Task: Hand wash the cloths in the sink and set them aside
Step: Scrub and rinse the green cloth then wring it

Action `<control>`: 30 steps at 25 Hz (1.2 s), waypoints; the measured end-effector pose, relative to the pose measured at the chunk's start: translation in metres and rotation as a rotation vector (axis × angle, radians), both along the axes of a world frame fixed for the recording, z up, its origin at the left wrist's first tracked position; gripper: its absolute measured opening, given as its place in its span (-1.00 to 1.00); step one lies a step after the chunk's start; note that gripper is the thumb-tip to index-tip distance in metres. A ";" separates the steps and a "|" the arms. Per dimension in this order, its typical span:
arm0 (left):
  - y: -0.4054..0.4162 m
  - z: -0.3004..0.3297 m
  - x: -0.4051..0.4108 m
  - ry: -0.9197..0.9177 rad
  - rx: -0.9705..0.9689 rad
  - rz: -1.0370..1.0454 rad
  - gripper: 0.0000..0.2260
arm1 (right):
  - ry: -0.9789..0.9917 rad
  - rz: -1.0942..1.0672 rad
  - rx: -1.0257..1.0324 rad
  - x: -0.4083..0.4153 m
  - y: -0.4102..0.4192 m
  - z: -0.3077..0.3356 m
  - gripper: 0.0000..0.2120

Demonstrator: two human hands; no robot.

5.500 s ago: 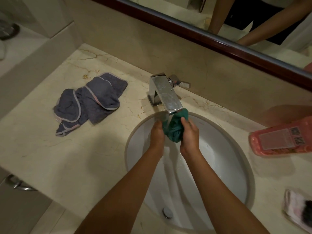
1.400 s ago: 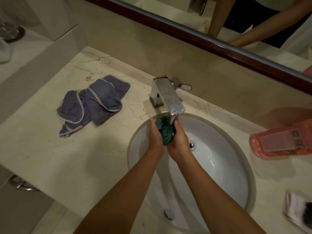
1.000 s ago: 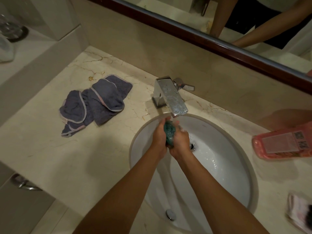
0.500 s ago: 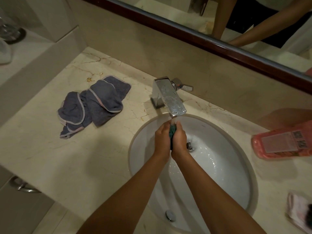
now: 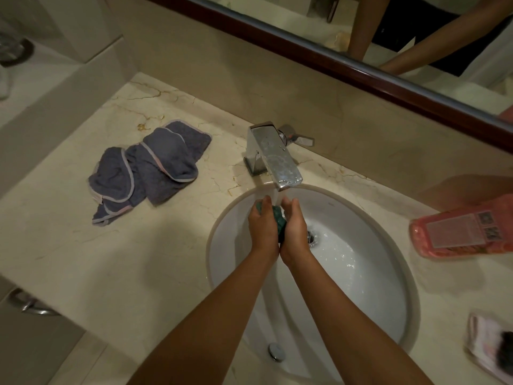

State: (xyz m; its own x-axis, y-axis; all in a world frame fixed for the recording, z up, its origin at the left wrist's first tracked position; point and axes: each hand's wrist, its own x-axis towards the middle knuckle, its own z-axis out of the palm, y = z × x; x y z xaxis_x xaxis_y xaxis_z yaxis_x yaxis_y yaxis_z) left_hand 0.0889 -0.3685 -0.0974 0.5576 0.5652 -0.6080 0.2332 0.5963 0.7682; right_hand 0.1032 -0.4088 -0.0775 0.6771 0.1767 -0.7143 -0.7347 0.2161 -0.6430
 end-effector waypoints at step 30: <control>0.004 0.008 -0.001 -0.028 -0.060 -0.229 -0.60 | -0.209 -0.041 -0.196 0.004 0.005 -0.002 -0.74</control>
